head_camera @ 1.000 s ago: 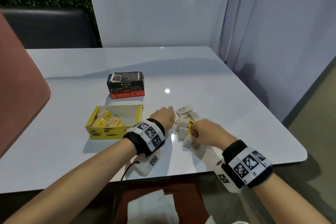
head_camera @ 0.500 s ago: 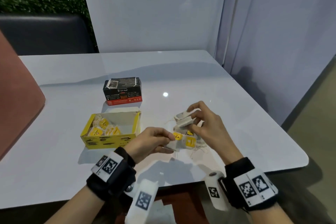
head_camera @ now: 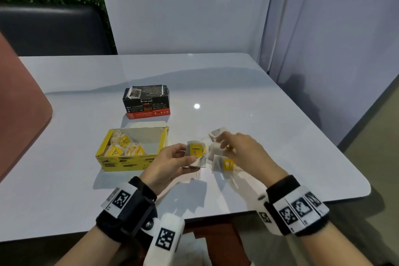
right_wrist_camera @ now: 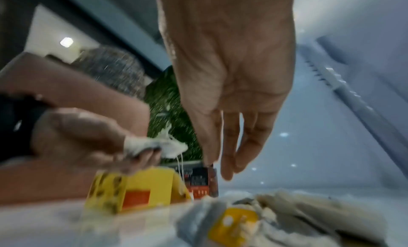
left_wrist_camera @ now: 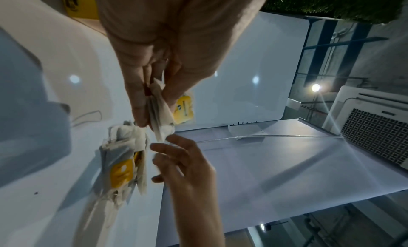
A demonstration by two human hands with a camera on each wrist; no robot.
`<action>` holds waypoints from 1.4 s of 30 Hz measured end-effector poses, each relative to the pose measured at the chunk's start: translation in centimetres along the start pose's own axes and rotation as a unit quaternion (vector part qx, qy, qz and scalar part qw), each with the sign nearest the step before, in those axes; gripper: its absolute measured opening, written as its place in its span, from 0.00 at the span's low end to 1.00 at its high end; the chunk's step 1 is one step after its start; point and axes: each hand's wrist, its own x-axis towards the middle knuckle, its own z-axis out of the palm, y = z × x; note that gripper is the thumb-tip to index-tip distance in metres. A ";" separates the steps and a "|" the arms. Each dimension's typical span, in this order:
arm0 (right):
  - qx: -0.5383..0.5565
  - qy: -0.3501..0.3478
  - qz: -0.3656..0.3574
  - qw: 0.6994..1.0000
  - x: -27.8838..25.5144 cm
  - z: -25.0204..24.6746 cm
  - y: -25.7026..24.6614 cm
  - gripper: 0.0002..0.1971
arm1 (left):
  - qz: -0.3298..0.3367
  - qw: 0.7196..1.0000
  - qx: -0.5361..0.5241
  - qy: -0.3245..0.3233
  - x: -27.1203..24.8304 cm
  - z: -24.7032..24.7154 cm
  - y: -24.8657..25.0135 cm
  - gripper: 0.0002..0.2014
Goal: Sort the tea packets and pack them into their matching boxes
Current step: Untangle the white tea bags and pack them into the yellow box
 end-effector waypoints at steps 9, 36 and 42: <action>-0.222 -0.134 -0.131 0.957 1.7 1.3 -1.0 0.10 | 0.007 1.000 -0.006 0.004 -0.3 -0.2 0.3 0.14; 0.608 0.076 0.193 0.766 0.3 0.8 -4.0 0.08 | -0.005 0.997 0.065 0.034 0.2 2.4 -0.3 0.12; 0.473 0.071 0.213 0.852 0.0 2.0 -4.0 0.14 | 0.019 0.992 0.106 0.057 0.2 2.5 -0.6 0.15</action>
